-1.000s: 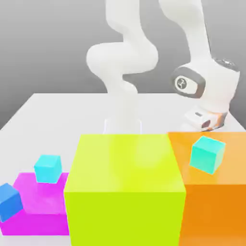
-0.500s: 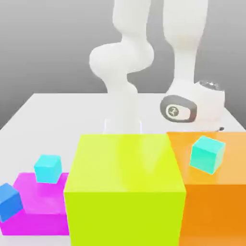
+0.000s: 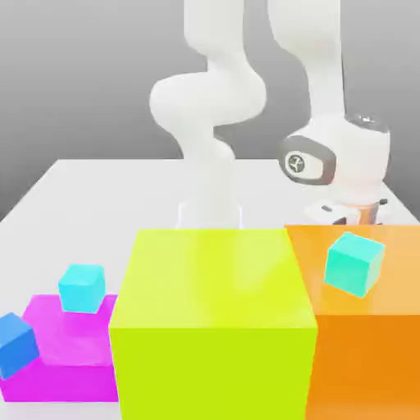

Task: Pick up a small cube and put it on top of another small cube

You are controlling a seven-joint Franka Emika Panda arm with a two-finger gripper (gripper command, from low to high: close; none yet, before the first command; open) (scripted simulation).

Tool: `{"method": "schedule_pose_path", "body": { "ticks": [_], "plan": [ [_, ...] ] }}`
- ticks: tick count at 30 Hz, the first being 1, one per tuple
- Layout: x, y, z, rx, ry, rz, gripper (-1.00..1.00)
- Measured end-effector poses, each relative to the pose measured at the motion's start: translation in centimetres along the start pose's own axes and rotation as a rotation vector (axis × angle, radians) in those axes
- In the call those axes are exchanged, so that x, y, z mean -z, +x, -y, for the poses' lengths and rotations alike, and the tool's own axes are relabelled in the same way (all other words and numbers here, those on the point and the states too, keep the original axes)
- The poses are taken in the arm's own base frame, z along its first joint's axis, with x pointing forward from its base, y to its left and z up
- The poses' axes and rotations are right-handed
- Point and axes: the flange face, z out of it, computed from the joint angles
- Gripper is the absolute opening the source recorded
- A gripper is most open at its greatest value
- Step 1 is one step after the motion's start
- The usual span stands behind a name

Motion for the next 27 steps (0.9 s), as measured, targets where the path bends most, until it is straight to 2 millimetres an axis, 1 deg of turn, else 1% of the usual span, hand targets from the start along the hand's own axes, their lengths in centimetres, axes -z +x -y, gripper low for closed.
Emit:
{"method": "schedule_pose_path", "body": {
  "ticks": [1, 3, 4, 6, 7, 8, 11, 12, 13, 14, 16, 18, 20, 21, 23, 25, 27],
  "plan": [
    [0.1, -0.5, 0.3, 0.047, -0.017, 0.001, -1.00],
    [0.9, -1.6, 2.3, 0.180, -0.010, -0.024, -1.00],
    [1.5, -2.5, 3.7, 0.266, 0.002, -0.043, -1.00],
    [2.8, -5.1, 6.5, 0.453, 0.032, -0.084, -1.00],
    [3.6, -6.4, 7.9, 0.544, 0.052, -0.107, -1.00],
    [4.7, -7.3, 9.2, 0.634, 0.076, -0.136, -1.00],
    [8.7, -7.1, 12.7, 0.850, 0.138, -0.247, -1.00],
    [10.0, -6.6, 13.5, 0.906, 0.148, -0.286, -1.00],
    [11.3, -5.7, 14.1, 0.952, 0.152, -0.324, -1.00],
    [12.4, -4.4, 14.3, 0.983, 0.147, -0.357, -1.00],
    [14.1, -0.7, 14.0, 1.002, 0.117, -0.403, -1.00],
    [15.7, 3.4, 12.9, 1.002, 0.076, -0.439, -1.00],
    [17.2, 7.6, 11.2, 0.994, 0.028, -0.468, -1.00],
    [17.8, 9.8, 9.9, 0.977, 0.002, -0.474, -1.00],
    [18.8, 14.3, 6.6, 0.929, -0.050, -0.470, -1.00],
    [19.6, 18.3, 2.7, 0.874, -0.098, -0.456, -1.00],
    [19.6, 21.4, -1.5, 0.800, -0.128, -0.419, -1.00]
  ]
}}
